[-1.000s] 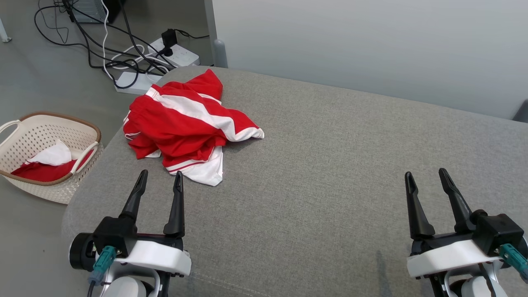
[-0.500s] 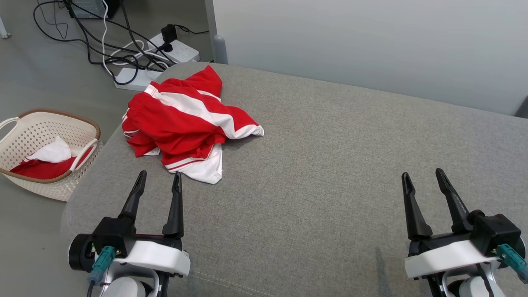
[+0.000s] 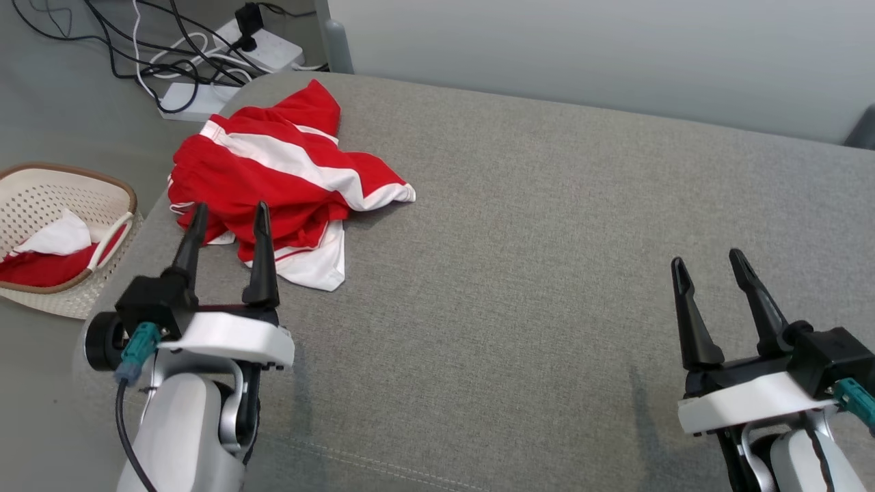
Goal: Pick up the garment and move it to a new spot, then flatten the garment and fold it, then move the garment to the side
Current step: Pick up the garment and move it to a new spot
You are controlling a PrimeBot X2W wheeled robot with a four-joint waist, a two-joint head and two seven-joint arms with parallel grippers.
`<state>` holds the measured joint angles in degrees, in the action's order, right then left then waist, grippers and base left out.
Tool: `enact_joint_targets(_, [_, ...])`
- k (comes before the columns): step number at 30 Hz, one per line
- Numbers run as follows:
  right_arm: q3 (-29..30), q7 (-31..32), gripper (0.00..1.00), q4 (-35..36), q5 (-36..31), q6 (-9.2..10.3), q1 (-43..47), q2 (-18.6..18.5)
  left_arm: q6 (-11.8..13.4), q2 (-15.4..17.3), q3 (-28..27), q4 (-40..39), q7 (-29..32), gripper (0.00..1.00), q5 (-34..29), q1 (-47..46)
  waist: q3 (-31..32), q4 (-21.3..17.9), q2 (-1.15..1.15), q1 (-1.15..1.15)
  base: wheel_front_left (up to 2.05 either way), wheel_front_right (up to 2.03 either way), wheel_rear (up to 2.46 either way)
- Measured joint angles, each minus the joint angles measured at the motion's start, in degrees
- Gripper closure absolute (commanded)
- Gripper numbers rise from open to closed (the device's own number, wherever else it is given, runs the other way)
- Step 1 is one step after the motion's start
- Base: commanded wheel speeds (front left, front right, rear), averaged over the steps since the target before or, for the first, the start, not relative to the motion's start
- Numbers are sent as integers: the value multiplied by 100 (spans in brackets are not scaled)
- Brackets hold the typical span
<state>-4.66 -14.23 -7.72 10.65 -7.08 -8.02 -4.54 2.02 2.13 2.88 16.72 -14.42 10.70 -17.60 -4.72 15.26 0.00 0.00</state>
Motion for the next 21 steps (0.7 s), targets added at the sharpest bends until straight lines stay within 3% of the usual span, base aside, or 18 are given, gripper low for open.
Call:
enact_joint_targets(14, [-327,-1,0,125,26,0,-699,-361,-94,-80,-294,2091,0,0,121,-1801,-831,-409,0,0,0,0,0])
enact_joint_targets(21, [-514,-1,0,133,116,0,-917,-494,-43,79,-376,3134,0,0,16,-2447,-1168,-716,0,0,0,0,0])
